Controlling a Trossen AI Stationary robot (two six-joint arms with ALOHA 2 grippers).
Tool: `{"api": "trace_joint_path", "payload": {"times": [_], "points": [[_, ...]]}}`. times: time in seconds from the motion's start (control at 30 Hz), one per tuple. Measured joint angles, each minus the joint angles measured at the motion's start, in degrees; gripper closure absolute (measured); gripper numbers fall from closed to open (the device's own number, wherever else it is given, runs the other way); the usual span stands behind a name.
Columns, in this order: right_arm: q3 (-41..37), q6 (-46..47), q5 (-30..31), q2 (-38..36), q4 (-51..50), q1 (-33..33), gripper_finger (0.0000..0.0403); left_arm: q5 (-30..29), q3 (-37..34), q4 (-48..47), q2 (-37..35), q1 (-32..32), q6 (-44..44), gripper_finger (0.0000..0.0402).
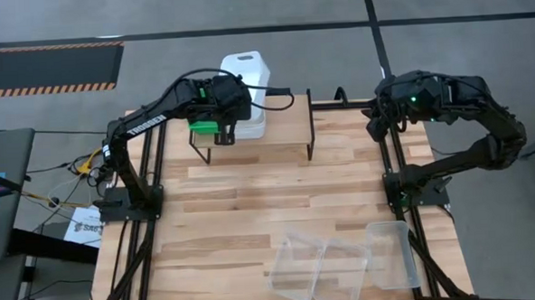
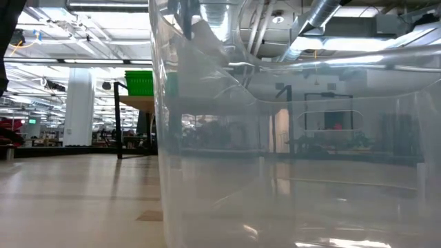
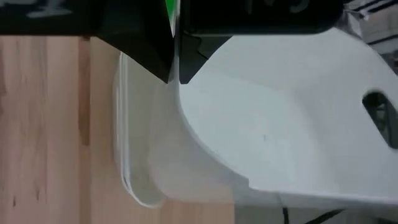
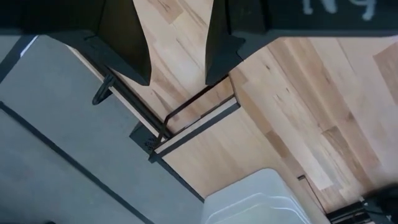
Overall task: Stack baskets on shelf by color
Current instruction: Stack the white bin on top of the white bin on the shelf
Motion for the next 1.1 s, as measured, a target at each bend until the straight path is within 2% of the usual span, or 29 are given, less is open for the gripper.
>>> {"api": "trace_joint_path", "payload": {"times": [0.23, 0.47, 0.6, 0.77, 0.87, 1.0, 1.1], "points": [[0.02, -1.16, -0.02, 0.55, 0.97, -0.69, 0.0228, -4.78, 0.0, -0.72, 0.0, -0.02, 4.61, 0.0402], [0.02, -1.74, -0.29, 1.07, 0.87, -2.64, 0.0228, -6.34, 0.0, -0.56, 0.0, -0.53, 1.59, 0.0402], [0.02, -2.67, -0.28, 1.53, 0.83, -3.37, 0.0228, -5.03, 1.18, -1.27, 0.09, -1.25, 1.38, 0.0402], [0.02, -4.12, -0.27, 1.89, 0.79, -4.43, 0.0228, -1.76, 4.27, -1.63, 0.04, -2.06, -3.17, 0.0401], [0.02, -4.1, -0.71, 2.32, 0.75, -5.09, 0.0228, -2.09, 5.58, -2.69, -0.04, -2.58, -5.11, 0.0401], [0.0, -4.11, -4.82, 2.71, 0.31, -5.57, 0.0228, -5.82, 5.7, -2.92, 0.0, -3.71, -5.55, 0.0402], [0.02, -4.11, -5.19, 2.78, 0.26, -5.73, 0.0228, -4.34, 5.73, -3.46, 0.0, -4.29, -5.85, 0.0402]]}}
